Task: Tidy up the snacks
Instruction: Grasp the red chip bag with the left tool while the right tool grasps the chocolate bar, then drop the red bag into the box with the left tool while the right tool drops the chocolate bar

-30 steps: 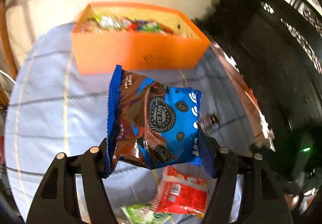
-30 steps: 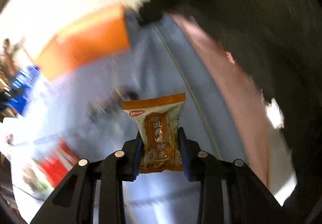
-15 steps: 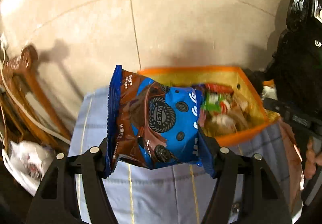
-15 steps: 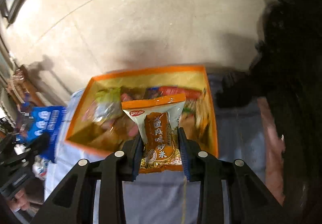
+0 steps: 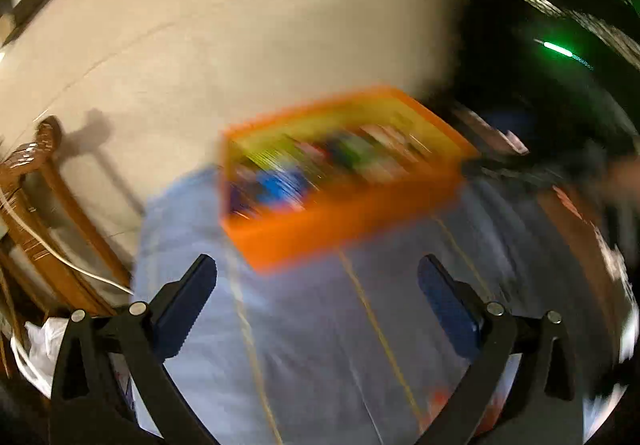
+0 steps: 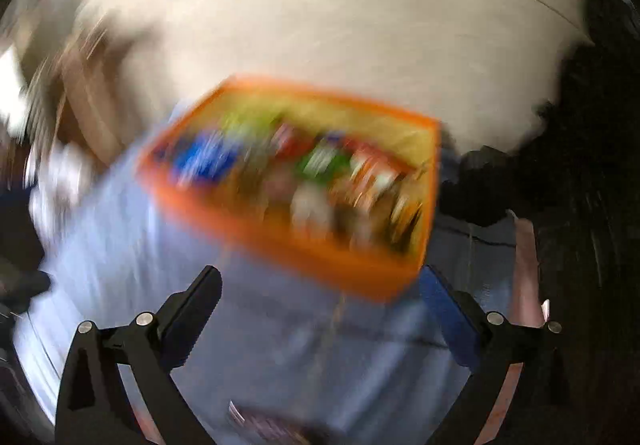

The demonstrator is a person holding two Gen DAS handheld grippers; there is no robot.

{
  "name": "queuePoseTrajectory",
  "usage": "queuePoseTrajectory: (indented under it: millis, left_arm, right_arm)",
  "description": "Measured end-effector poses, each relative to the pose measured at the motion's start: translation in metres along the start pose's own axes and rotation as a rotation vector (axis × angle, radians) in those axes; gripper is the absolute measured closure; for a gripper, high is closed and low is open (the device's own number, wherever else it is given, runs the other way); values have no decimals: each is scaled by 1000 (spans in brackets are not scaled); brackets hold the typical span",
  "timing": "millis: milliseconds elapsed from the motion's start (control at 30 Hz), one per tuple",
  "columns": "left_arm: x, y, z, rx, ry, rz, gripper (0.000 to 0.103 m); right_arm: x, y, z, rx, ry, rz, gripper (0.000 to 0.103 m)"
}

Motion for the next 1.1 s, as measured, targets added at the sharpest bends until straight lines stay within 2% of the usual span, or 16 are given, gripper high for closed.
queuePoseTrajectory:
  millis: [100, 200, 300, 367, 400, 433, 467, 500, 567, 633, 667, 733, 833, 900, 1033, 1100]
  left_arm:
    - [-10, -72, 66, 169, -142, -80, 4]
    - [3, -119, 109, 299, -184, -153, 4]
    - [28, -137, 119, 256, -213, -174, 4]
    - [42, -141, 119, 173, -235, -170, 4]
    - [49, -144, 121, 135, -279, -190, 4]
    - [57, -147, 123, 105, -300, -215, 4]
    - [67, -152, 127, 109, -269, -231, 4]
    - [71, -153, 128, 139, -232, -213, 4]
    - [85, -154, 128, 157, -150, -265, 19]
    - [88, -147, 122, 56, -186, -302, 27]
    - [87, -144, 116, -3, -206, -311, 28]
    - [83, -145, 114, -19, -214, -325, 30]
    - [74, -145, 107, -71, -271, -332, 30]
    - [66, -138, 97, -108, -258, -319, 30]
    - [41, -108, 70, -156, -244, -228, 30]
    - [27, -84, 49, -183, -211, -162, 30]
  right_arm:
    - [12, -56, -39, -247, 146, -99, 4]
    - [28, -102, -66, -403, 226, -227, 4]
    - [44, -127, -80, -506, 196, -271, 4]
    - [56, -130, -87, -524, 156, -261, 4]
    - [60, -130, -88, -526, 148, -261, 4]
    - [62, -130, -89, -512, 157, -254, 4]
    - [63, -128, -87, -482, 166, -247, 4]
    - [64, -128, -85, -442, 188, -265, 10]
    - [61, -126, -80, -340, 198, -264, 34]
    - [58, -123, -76, -281, 156, -254, 80]
    - [56, -122, -72, -216, 94, -249, 86]
    - [50, -124, -67, -111, 20, -231, 86]
    - [32, -133, -61, 25, 2, -173, 86]
    - [21, -138, -51, 99, -16, -155, 86]
    - [-12, -131, -42, 228, -32, -122, 86]
    - [-33, -123, -25, 262, -13, -48, 86]
Point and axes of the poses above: each gripper's, at about its wrist camera, not at the fingertips, and x roughly the way its jaws point, z to its right, y to its top, the point moved 3 cm from there along x, roughly the way its jaws point, and after that the axes turned 10 degrees about -y, right-handed, at the moved point
